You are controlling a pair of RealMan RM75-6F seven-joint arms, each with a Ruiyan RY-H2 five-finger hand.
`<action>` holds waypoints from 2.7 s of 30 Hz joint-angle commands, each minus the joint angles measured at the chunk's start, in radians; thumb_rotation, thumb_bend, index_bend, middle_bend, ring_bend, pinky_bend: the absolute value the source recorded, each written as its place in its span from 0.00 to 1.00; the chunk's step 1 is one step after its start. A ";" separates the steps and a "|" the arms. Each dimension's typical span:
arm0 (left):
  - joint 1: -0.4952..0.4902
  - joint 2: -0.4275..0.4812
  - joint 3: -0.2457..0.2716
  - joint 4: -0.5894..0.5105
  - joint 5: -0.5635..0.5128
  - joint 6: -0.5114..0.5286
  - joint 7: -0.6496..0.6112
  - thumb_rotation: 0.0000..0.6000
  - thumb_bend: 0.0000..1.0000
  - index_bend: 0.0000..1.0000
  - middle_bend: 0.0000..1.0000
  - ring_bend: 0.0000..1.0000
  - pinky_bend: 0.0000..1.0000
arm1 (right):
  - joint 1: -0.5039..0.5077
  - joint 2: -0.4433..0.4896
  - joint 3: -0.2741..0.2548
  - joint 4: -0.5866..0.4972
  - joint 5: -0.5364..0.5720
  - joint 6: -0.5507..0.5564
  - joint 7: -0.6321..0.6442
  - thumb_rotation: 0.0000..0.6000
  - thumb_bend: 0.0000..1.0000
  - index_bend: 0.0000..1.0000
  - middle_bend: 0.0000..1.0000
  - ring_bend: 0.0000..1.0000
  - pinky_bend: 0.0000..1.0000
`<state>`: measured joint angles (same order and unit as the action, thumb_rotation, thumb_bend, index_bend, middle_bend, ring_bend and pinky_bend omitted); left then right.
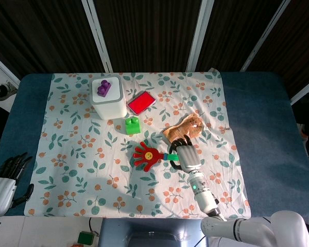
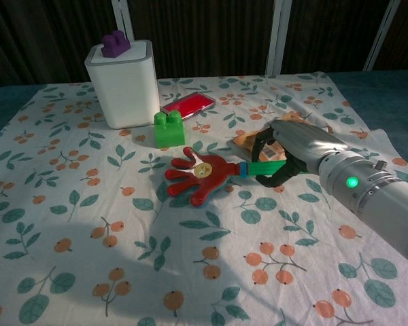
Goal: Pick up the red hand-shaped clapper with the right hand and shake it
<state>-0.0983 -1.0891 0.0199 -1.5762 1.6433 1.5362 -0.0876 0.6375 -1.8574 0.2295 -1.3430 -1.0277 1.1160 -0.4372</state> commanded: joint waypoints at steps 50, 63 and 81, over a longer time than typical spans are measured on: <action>0.001 0.005 -0.002 -0.014 -0.013 -0.012 0.015 1.00 0.44 0.05 0.00 0.00 0.10 | -0.077 0.105 -0.028 -0.009 -0.237 -0.121 0.591 1.00 0.61 0.92 0.81 0.90 1.00; 0.002 0.004 -0.003 -0.014 -0.017 -0.013 0.016 1.00 0.44 0.05 0.00 0.00 0.10 | -0.196 0.167 -0.034 -0.164 -0.565 0.199 1.201 1.00 0.61 0.92 0.81 0.90 1.00; -0.005 0.000 -0.005 -0.016 -0.026 -0.032 0.030 1.00 0.44 0.05 0.00 0.00 0.10 | -0.086 0.028 -0.027 0.123 -0.474 0.064 0.882 1.00 0.61 0.93 0.82 0.91 1.00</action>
<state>-0.1037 -1.0894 0.0149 -1.5923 1.6174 1.5038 -0.0579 0.5006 -1.7828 0.2035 -1.3042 -1.5572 1.2894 0.6578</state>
